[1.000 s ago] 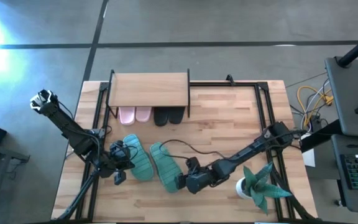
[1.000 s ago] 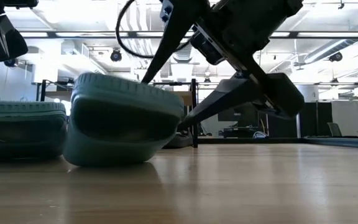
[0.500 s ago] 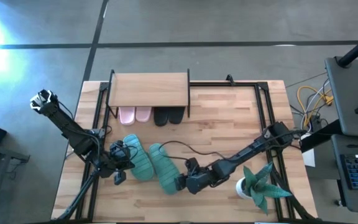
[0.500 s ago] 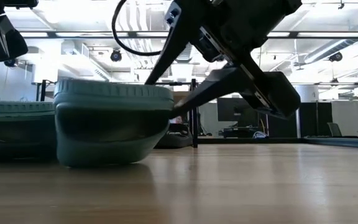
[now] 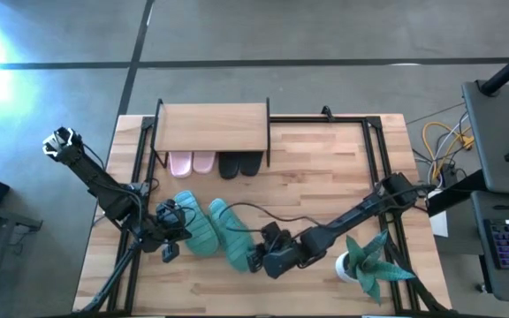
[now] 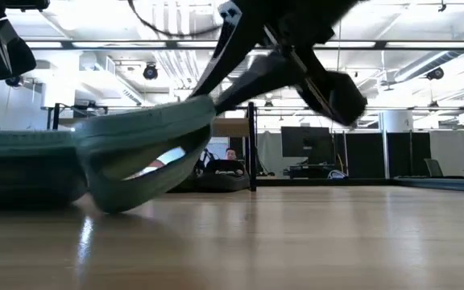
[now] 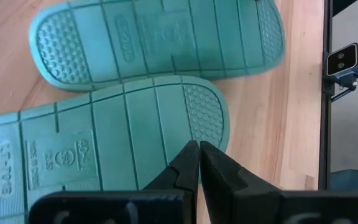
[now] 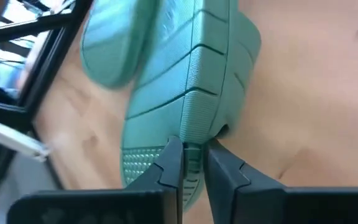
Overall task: Pick and place slides into the shelf
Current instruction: Put the right green slide on the shelf
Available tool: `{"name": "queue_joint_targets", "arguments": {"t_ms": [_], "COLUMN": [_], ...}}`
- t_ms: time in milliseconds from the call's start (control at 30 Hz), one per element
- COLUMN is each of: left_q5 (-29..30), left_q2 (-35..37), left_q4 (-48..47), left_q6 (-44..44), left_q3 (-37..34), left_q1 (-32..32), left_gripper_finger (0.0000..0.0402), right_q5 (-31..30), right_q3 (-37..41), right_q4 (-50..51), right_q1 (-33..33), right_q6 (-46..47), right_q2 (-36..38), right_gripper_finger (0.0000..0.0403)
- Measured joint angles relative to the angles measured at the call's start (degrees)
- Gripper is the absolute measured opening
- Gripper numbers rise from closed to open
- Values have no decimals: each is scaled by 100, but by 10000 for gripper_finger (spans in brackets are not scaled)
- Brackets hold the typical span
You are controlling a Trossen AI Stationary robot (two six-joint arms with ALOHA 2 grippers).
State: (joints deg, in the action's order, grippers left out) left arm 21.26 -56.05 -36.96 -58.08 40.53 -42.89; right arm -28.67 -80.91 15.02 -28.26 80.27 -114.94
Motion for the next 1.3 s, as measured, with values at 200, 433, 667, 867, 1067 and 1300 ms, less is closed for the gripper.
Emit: {"name": "queue_joint_targets", "arguments": {"t_ms": [200, 433, 667, 867, 1067, 1300], "left_q5": [0, 20, 43, 66, 68, 70], "left_q2": [0, -4, -7, -7, -7, -7], "left_q4": [1, -6, -10, 0, 4, 3], "left_q6": [0, 17, 16, 4, -7, 36], "left_q3": [0, 0, 0, 0, 0, 0], "left_q1": [0, 1, 0, 0, 0, 0], "left_gripper_finger": [0, 0, 0, 0, 0, 0], "right_q5": [-1055, -1655, -1273, -1306, -851, 664], "right_q3": [-1031, -2592, -3135, -2921, -2773, -2776], "right_q4": [2037, 5072, 6956, 7338, 7317, 7240], "right_q1": [-156, -151, -60, -80, -232, -318], "right_q6": [-1025, -2979, -5176, -6516, -6653, -5703], "right_q2": [173, 82, -370, -848, -1090, -1088], "right_gripper_finger": [31, 31, 37, 39, 60, 126]}}
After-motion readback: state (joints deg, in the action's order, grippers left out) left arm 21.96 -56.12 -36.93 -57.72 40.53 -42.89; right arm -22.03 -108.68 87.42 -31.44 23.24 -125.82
